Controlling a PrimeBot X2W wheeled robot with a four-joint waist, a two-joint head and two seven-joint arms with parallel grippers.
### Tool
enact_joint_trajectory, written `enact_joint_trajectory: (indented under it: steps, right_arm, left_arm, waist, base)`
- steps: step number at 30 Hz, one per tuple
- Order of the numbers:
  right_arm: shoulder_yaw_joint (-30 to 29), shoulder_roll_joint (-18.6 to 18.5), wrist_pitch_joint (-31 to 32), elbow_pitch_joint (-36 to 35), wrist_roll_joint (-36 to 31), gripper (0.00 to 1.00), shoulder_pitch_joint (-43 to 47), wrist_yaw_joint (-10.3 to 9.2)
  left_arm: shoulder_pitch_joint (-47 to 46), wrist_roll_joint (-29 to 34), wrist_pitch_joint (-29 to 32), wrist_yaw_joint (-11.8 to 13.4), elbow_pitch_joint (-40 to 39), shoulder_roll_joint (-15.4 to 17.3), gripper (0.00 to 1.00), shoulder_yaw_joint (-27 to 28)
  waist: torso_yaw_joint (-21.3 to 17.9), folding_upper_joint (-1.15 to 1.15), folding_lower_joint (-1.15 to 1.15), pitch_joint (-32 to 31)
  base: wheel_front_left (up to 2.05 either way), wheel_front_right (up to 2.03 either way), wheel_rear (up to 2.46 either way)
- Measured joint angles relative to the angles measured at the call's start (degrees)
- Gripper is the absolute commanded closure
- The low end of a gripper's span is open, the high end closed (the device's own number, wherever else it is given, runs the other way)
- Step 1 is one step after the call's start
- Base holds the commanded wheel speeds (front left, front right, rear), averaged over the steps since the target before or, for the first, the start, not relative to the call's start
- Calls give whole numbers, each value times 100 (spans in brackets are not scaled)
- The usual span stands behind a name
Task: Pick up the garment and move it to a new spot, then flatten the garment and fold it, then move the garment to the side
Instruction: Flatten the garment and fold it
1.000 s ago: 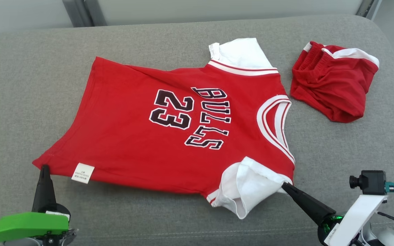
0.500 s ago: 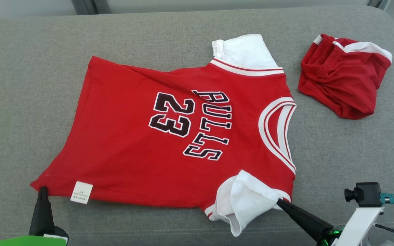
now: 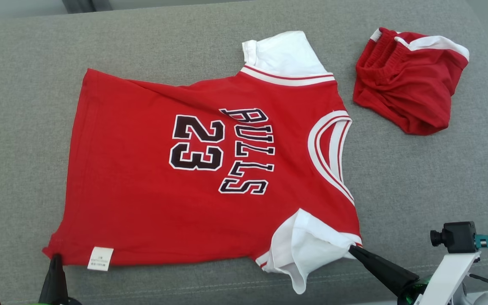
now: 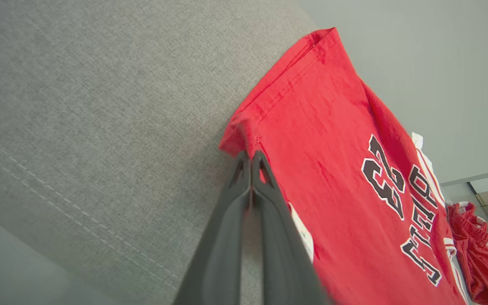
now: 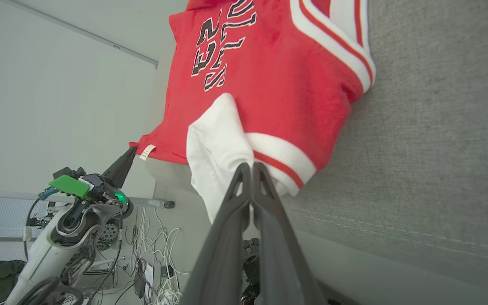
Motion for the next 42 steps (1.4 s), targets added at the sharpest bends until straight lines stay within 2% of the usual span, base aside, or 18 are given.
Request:
enact_joint_trajectory:
  steps: [7,8,9,10,12,13,14,16,18,22,29,34,39,42]
  right_arm:
    - [9,-68,1,43,-113,100,-39,-2]
    - [12,-85,3,49,-134,100,-41,-3]
    - [14,-94,12,57,-154,93,-44,-5]
    - [18,-96,22,62,-154,77,-49,-11]
    - [36,-91,44,62,-177,60,-59,-43]
    - [45,-88,45,62,-210,54,-62,-53]
    - [62,-88,52,62,-224,53,-66,-52]
    - [93,-77,62,63,-264,57,-75,-52]
    - [142,-65,101,74,-307,69,-116,-51]
    - [180,-8,119,96,-324,54,-167,-51]
    - [202,71,141,103,-355,56,-193,-49]
    - [248,167,187,102,-356,59,-308,-35]
    - [304,249,250,122,-356,57,-413,5]
    - [300,261,247,177,-355,54,-413,5]
  left_arm:
    - [179,171,152,25,433,80,100,-19]
    - [180,170,178,26,488,77,95,-20]
    - [181,170,182,26,533,73,93,-20]
    - [181,171,186,26,586,71,90,-19]
    - [181,171,233,27,702,60,86,-12]
    - [181,171,233,51,760,58,85,-9]
    - [180,171,236,68,814,55,84,-2]
    - [180,171,242,68,896,42,85,7]
    - [175,171,263,68,988,2,88,38]
    - [152,179,267,69,1050,-33,82,58]
    - [-185,291,242,69,881,-47,79,-125]
    - [-521,809,270,66,928,224,73,-349]
    - [-570,883,283,66,1187,300,56,-326]
    - [-566,882,291,67,1293,300,53,-324]
  waist:
    - [-78,0,0,34]
    - [-80,0,0,37]
    - [-81,0,0,39]
    - [-81,0,0,41]
    - [-81,0,0,44]
    - [-81,0,0,45]
    - [-80,0,0,45]
    - [-77,0,0,41]
    - [-73,0,0,30]
    - [-76,0,0,12]
    - [-95,0,0,55]
    - [-128,0,0,125]
    - [-219,0,0,134]
    - [-280,0,0,117]
  base:
    - [0,0,0]
    - [0,0,0]
    - [0,0,0]
    - [0,0,0]
    - [0,0,0]
    - [0,0,0]
    - [0,0,0]
    - [0,0,0]
    - [0,0,0]
    - [0,0,0]
    - [0,0,0]
    - [0,0,0]
    - [0,0,0]
    - [0,0,0]
